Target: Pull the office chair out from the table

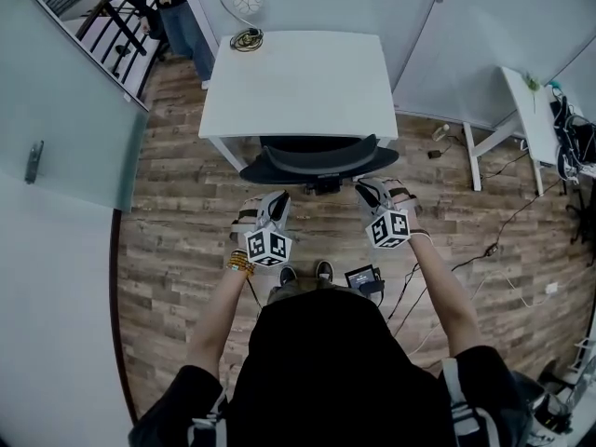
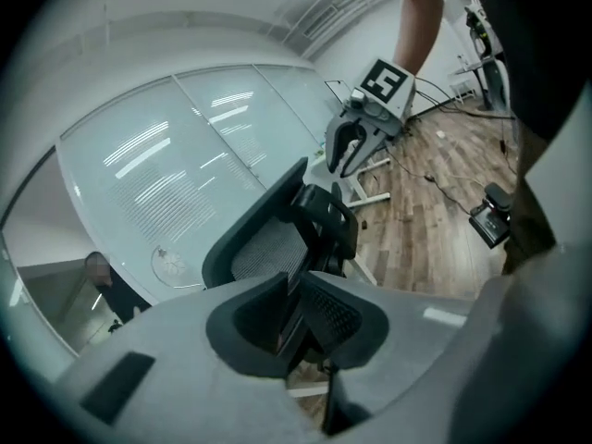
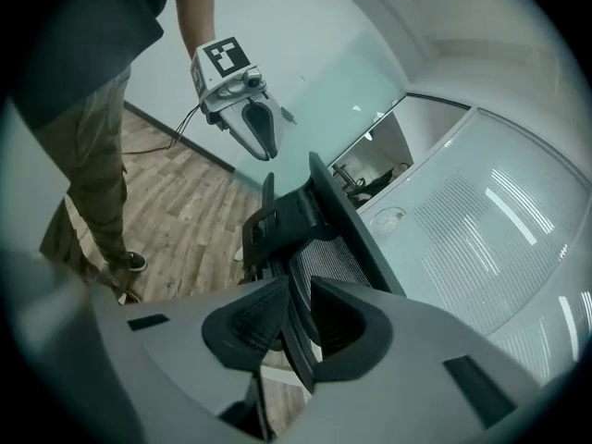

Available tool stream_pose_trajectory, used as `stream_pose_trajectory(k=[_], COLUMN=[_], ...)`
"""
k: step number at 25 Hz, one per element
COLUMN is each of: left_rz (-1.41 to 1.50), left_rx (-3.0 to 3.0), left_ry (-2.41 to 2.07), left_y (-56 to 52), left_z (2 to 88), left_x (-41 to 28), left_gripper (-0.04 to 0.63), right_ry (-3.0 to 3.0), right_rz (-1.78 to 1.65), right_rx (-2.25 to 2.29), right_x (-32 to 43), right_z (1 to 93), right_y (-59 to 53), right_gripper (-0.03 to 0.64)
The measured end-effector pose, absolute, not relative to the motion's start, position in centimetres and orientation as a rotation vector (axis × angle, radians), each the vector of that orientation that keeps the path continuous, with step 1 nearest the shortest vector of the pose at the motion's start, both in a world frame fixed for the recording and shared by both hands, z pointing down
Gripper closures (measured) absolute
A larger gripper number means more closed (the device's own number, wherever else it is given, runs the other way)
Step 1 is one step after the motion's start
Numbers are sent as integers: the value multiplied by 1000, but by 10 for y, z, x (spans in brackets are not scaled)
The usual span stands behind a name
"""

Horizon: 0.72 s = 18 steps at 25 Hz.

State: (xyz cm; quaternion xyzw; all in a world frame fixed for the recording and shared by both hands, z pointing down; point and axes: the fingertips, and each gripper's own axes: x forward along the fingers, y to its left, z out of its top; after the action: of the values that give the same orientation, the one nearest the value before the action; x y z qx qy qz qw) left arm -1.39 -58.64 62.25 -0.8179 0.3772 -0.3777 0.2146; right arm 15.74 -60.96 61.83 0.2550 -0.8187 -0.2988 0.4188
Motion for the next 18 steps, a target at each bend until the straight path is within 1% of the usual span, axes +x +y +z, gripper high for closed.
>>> stream_pose_trajectory(k=[1,3,5,8,12,18], left_rz=[-1082,-1139,-1189,-1268,-1351,-1405], left_rx=[-2262,-2250,-2236,-2221,-2224,-2213], left_ry=[1025,992,963,917,894,864], left_y=[-591,-600,-608,-617,-629,-638], left_z=[631,645,657,675,694,706], left_x=[-16,-18,-18,-21,-26,-28], left_gripper=[554,506,499,468,445,436], right_ry=[-2036,-2002,-1968,-1918,-1869,-1807], right_rz=[-755,-763,-764,-763,-756,-740], right_rx=[619,573,526,480,429,382], right_x=[158,160,163,168,175,188], right_z=[623,633,645,660,674,695], right_y=[-615,-623,-628,-638,-650,-661], right_gripper=[546,537,528,506,486,474])
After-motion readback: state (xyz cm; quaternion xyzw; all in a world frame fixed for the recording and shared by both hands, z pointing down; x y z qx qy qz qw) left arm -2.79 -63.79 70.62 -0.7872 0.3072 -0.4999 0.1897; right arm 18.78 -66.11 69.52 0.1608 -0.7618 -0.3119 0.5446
